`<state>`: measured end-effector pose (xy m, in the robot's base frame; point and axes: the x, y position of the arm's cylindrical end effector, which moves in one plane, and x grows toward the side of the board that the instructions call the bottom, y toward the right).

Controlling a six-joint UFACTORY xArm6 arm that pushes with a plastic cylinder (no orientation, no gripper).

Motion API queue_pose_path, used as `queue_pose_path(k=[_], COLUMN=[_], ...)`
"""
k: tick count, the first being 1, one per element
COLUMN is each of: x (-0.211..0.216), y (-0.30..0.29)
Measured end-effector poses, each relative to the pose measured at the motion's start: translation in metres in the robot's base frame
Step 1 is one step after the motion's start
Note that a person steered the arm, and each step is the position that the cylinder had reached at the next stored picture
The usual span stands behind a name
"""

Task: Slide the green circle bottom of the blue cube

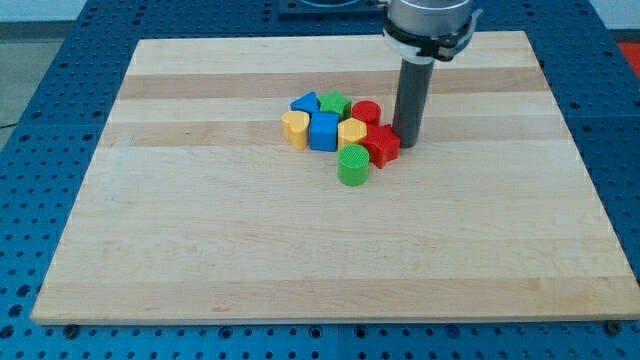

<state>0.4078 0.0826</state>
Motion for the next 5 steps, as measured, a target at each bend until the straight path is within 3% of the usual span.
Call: queue_pose_path(k=[5], x=[0.056], y=[-0.054])
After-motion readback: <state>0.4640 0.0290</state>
